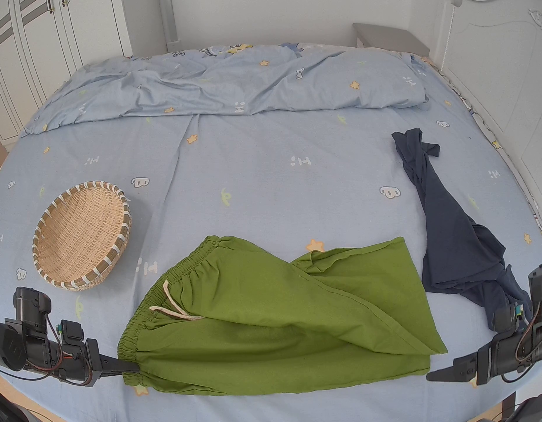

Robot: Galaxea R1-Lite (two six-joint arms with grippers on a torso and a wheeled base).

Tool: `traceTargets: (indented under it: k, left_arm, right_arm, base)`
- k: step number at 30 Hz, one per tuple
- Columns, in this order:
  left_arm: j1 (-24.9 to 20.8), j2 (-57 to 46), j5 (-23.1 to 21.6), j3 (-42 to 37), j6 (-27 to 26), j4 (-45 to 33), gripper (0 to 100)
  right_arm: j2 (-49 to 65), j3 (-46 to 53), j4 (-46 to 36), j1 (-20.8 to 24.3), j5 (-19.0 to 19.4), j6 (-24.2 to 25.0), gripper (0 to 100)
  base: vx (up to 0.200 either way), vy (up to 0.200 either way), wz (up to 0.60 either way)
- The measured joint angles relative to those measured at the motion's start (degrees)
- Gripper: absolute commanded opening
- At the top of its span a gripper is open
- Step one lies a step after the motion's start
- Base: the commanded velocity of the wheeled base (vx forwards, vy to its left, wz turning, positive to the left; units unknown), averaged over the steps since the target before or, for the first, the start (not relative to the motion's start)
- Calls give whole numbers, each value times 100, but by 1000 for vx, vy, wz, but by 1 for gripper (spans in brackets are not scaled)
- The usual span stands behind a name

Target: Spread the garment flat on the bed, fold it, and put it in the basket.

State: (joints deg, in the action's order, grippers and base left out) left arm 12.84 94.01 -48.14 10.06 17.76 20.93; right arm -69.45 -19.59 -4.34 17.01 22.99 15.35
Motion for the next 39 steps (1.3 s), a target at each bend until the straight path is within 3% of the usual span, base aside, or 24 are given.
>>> traceTargets:
  k: [8,19,39]
  left_arm:
    - [72,13,-17,-4,-137,-16,0]
    - [77,9,-24,-2,-143,-7,0]
    - [77,2,-55,7,-145,6,0]
  right_arm:
    - [-530,747,869,-98,613,-596,100]
    - [-1724,937,1805,-612,868,-1190,100]
    - [-3355,837,3334,-734,1280,-1187,100]
  base:
    - [0,0,0]
    - [0,0,0]
    - [0,0,0]
